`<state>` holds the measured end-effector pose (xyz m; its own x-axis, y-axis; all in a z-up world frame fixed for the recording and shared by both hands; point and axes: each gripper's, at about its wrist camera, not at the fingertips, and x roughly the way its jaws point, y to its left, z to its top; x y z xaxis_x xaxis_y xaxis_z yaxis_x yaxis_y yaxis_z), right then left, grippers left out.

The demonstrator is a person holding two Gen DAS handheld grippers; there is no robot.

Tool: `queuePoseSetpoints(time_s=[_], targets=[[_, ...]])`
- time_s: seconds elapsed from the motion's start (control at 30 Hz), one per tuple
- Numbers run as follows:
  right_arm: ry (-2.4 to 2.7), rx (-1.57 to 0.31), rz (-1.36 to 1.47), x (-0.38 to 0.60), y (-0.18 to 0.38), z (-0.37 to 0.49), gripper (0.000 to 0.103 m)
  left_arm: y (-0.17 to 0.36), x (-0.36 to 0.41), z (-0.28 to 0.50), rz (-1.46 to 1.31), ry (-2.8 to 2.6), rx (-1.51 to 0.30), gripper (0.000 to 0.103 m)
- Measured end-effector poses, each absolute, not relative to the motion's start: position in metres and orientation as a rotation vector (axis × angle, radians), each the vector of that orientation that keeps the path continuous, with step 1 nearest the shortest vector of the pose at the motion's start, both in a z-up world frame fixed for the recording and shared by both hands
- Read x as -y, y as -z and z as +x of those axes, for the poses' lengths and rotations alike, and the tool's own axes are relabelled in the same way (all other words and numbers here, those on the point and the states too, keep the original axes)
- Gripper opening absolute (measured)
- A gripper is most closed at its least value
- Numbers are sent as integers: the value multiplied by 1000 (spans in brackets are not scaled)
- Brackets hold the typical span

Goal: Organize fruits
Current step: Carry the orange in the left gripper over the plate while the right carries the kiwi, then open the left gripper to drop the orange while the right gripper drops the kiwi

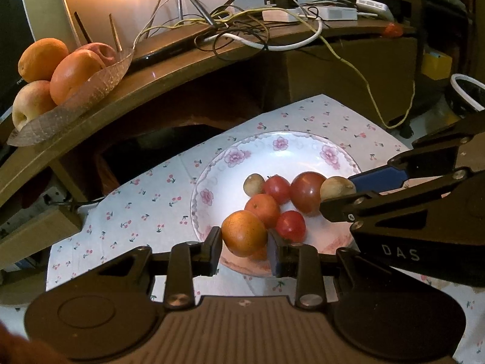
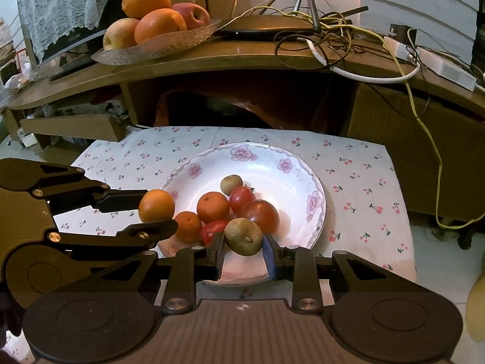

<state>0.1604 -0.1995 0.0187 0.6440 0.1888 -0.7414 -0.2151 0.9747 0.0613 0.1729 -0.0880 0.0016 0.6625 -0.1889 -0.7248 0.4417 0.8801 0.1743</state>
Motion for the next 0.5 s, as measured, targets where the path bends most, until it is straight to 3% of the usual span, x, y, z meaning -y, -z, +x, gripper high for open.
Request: queuePoseSetpoints(time_s=[0.5], targets=[[-214, -834, 8, 204, -12, 182, 30, 3, 89, 196, 330, 354, -766, 36]])
